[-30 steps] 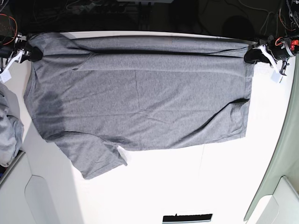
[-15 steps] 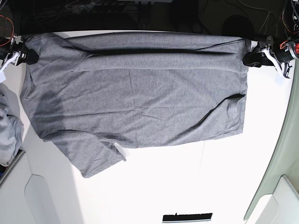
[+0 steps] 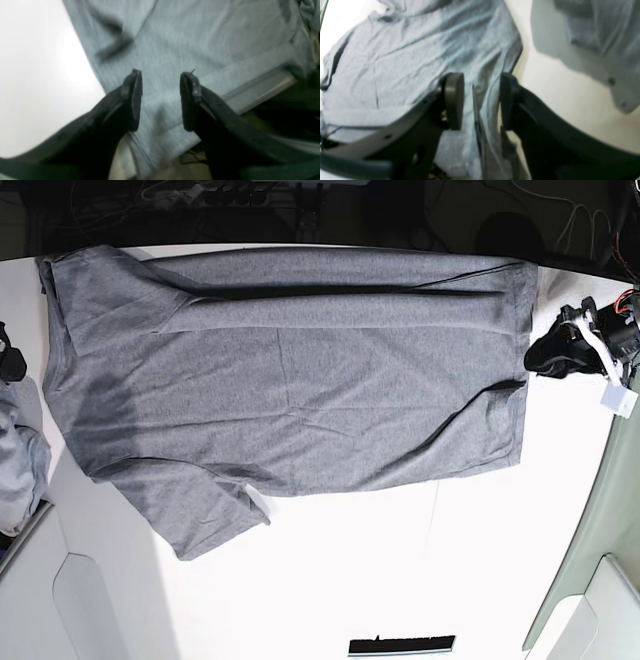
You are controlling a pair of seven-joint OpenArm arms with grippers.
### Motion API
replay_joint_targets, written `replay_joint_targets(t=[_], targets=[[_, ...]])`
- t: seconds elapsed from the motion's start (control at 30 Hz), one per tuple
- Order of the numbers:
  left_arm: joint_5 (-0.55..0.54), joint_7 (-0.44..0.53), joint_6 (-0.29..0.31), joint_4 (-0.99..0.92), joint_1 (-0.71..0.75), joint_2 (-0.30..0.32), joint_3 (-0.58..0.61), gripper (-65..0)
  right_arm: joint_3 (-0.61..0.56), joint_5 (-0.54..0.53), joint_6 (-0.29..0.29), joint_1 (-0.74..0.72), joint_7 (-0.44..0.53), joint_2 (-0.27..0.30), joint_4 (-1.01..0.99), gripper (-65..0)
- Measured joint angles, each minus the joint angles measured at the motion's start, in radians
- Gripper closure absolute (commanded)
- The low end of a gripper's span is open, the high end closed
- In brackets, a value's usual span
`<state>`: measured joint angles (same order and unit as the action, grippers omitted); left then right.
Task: Layout the t-shirt on the table in an organized manner, then fold the t-shirt properly
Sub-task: 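Release the shirt and move both grippers to the shirt's hem corners, then grasp the hem corners with both grippers and fold the hem over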
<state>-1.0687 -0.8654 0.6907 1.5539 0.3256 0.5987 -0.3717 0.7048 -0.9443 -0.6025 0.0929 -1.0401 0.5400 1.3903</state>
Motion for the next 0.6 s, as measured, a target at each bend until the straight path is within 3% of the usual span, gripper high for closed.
replay_joint_targets(t=[0.2,0.3,0.4,0.5,0.6], targets=[[0.172,0.092,-0.002,-0.032,-0.085,-0.006,0.011,-27.4,-0.032,0.06,0.006,-0.109,0.057,0.001,-0.004,-24.0],[0.213,0.12,-0.001,-0.07,-0.161,-0.005,0.066,-27.7,-0.115,0.132,0.007,-0.173,0.099,0.001,-0.007,-24.0],[0.287,0.166,-0.003,-0.135,-0.246,-0.006,0.159,-32.3,-0.224,0.211,0.014,-0.234,0.166,0.0,-0.007,-24.0],[0.365,0.223,-0.035,-0.241,-0.344,-0.008,0.244,-33.0,-0.319,0.312,0.027,-0.31,0.195,-0.006,-0.033,-24.0],[0.371,0.239,-0.047,-0.367,-0.448,-0.008,0.296,-33.0,-0.391,0.373,0.036,-0.404,0.228,-0.021,-0.118,-24.0]])
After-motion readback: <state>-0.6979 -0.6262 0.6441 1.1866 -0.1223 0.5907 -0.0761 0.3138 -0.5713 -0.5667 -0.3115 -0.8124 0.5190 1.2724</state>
